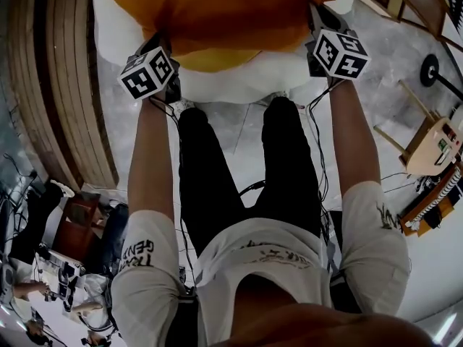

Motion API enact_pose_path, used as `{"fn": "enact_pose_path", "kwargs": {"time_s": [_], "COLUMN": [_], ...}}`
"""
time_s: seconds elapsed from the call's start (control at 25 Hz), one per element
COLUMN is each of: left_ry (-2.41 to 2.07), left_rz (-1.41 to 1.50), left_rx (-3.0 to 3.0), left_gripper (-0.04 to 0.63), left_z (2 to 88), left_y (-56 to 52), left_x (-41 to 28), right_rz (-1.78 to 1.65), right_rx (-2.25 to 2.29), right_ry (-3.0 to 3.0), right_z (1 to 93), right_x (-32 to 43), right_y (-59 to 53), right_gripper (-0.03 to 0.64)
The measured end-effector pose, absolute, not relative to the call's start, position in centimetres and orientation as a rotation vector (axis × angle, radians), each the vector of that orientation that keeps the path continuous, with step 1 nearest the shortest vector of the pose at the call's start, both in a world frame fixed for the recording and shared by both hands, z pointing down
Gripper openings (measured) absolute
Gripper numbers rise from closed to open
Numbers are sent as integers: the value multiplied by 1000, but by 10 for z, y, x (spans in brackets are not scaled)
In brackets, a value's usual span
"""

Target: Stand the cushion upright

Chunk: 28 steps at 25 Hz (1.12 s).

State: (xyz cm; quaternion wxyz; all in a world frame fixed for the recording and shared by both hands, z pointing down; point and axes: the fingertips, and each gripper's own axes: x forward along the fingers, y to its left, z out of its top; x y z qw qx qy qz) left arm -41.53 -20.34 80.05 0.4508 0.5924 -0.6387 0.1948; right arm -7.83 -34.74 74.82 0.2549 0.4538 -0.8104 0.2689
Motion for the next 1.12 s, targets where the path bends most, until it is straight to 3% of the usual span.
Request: {"fn": "enact_pose_path", "kwargs": {"time_s": [0.4, 0.48, 0.52, 0.76, 0.8, 0.88, 0.92, 1.04, 1.12], "left_ry": [-1628, -1648, -1667, -1752, -1765, -1788, -1804, -1894, -1932], "left_rz": [549, 590, 612, 565, 546, 532, 540, 582, 585], "left_rx": [1500, 1547, 1567, 1618, 1626, 1644, 1651, 1672, 1710], "left_gripper": [60, 220, 242, 242, 242, 242, 228, 52, 47], "left_z": [817, 808, 802, 736, 721, 690, 675, 622, 586], "left_y": [-208, -213, -216, -214, -212, -204, -200, -192, -187], "left_x": [-426, -424, -425, -424, -423, -418, -415, -411, -407], "right_rz": [630, 584, 561, 602, 612, 602, 593, 584, 573], "right_rx": [1321, 1323, 1333, 1376, 1378, 1391, 1393, 1386, 1385], "right_ry": [-2088, -2058, -2043, -2019, -2029, -2064, -2088, -2173, -2227], "right_z": [773, 772, 770, 732, 720, 692, 677, 636, 606], "right_x": [-87, -86, -86, -90, -95, -103, -107, -120, -128], "right_y": [-366, -371, -375, -356, -347, -328, -318, -296, -285], "right_gripper": [37, 102, 148, 164, 146, 43, 39, 31, 29]}}
